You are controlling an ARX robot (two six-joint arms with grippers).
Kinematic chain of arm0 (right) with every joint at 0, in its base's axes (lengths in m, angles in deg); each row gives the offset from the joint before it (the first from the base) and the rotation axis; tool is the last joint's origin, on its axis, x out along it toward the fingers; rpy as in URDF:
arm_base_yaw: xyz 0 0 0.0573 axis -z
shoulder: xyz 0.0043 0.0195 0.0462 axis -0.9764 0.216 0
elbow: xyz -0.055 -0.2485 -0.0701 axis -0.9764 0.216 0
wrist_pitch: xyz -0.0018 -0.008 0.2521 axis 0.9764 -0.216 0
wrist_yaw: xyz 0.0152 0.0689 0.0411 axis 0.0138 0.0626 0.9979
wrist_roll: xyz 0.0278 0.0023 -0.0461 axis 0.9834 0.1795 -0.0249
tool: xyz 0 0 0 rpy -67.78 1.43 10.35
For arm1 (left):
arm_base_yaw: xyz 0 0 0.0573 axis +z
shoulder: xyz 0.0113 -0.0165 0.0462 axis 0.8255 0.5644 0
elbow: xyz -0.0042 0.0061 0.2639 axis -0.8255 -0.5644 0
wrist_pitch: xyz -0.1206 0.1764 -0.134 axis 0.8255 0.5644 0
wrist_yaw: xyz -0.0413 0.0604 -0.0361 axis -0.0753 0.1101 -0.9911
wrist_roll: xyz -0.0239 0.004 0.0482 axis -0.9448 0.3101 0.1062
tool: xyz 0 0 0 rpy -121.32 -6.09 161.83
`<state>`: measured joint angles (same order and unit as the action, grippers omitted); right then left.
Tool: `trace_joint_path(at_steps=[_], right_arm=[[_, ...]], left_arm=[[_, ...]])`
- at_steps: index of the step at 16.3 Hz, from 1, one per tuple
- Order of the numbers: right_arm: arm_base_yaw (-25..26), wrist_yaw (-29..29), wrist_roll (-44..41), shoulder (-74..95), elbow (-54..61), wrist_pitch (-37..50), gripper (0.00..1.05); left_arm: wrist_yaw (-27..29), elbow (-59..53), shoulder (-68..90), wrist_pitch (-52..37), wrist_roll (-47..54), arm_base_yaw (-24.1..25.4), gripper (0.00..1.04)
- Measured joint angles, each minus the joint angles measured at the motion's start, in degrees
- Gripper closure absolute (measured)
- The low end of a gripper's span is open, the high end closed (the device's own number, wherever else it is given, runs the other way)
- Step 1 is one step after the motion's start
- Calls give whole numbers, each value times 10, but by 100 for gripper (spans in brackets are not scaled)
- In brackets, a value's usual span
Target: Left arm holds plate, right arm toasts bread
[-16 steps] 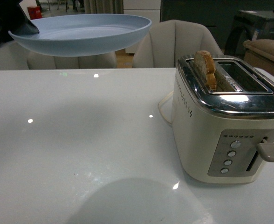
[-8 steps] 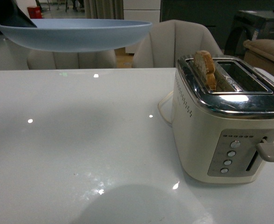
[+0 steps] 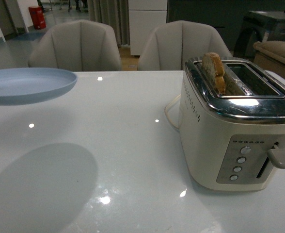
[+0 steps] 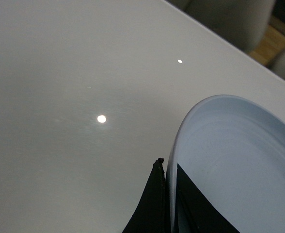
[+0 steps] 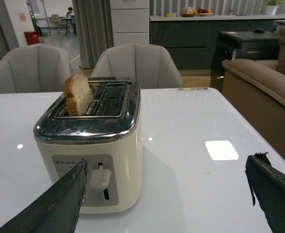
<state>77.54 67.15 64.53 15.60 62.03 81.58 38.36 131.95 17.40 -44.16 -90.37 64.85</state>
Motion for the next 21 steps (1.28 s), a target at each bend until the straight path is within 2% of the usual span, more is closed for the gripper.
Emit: trace_joint_path(at_steps=[5,12,13,19,20,21], right_arm=[[0,0,0,0,0,0,6],[0,0,0,0,0,0,6],[0,0,0,0,0,0,6],[0,0,0,0,0,0,6],[0,0,0,0,0,0,6],[0,0,0,0,0,0,6]], left_arm=[[64,-38,110,-72,31,15,102],[78,-16,170,-94,-13,28,102],[79,-16,170,-101,-11,25,95],[65,-51,169,-122,3,13,30],[63,-57,164,-123,7,13,14],[66,-58,160,-124,19,10,5]])
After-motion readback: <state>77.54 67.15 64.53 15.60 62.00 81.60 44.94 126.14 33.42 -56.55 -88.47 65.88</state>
